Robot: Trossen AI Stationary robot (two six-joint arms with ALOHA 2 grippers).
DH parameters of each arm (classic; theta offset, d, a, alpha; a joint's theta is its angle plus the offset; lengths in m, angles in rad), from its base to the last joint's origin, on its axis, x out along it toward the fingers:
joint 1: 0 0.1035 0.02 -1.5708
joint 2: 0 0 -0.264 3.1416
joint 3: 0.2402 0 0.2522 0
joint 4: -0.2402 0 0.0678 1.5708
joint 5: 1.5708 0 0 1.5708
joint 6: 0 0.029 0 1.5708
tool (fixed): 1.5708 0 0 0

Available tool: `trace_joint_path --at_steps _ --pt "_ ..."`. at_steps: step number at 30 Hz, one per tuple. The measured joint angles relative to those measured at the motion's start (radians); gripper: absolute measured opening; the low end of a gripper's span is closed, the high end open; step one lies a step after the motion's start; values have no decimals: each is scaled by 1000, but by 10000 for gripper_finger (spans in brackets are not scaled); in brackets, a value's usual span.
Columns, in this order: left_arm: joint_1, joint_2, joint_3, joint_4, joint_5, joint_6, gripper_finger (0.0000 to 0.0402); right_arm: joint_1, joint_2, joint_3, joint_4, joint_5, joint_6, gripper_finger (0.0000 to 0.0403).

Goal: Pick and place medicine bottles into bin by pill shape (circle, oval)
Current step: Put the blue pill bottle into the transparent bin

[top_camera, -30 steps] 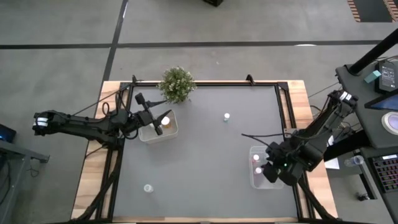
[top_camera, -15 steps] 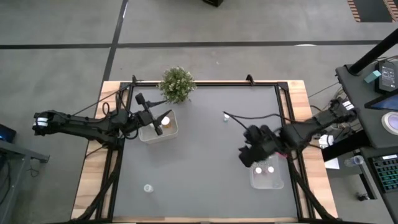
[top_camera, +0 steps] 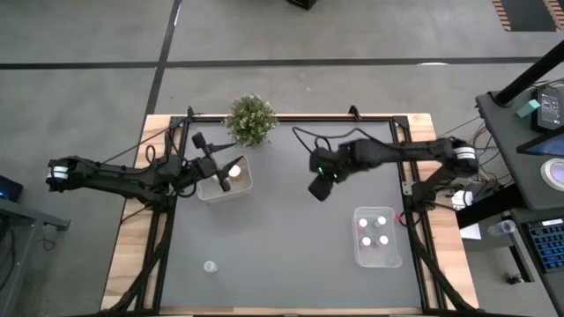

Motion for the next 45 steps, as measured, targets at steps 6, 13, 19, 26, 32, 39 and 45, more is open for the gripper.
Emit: trace_joint_path --at_steps 6,13,19,26,32,39,45 --pt "0 0 -1 0 0 0 180 -139 85 31 -2 -40 -105 205" --pt "0 0 -1 0 0 1 180 -263 176 62 1 -63 -201 205" --pt "0 0 -1 0 0 2 180 -325 231 67 1 -66 -279 205" --pt "0 0 -1 0 0 2 180 -341 245 67 1 -85 -295 205" --pt "0 0 -1 0 0 3 180 -339 246 59 12 -86 -290 205" --pt "0 0 -1 0 0 3 180 -330 296 59 28 -86 -284 205" --pt "0 0 -1 1 0 3 180 -310 350 57 31 -91 -306 205"
